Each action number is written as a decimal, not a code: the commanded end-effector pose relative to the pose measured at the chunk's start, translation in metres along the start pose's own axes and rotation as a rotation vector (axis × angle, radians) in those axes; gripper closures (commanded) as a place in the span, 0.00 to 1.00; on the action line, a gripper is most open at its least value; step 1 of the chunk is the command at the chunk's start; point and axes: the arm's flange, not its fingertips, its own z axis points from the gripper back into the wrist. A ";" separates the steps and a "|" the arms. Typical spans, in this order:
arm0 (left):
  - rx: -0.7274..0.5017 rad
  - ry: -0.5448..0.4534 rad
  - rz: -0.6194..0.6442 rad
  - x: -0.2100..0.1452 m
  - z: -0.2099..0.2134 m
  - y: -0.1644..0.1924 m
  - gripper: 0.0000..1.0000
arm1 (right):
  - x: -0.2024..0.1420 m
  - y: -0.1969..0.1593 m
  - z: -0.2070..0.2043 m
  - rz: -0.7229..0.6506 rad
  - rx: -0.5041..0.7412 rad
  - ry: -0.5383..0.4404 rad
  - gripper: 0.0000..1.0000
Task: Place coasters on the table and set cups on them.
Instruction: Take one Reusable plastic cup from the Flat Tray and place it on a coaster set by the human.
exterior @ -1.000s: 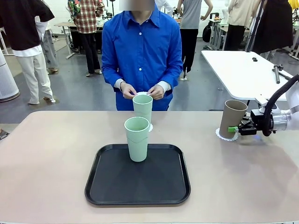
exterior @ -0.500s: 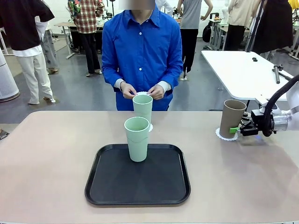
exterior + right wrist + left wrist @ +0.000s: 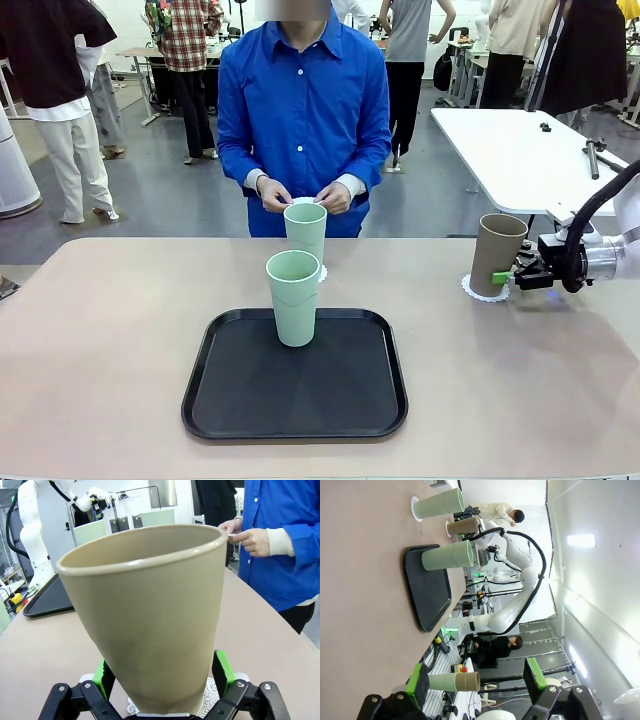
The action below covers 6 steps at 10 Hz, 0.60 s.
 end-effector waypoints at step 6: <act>0.002 -0.005 -0.003 -0.001 0.002 -0.001 0.00 | 0.000 -0.013 0.012 -0.037 0.058 0.006 0.00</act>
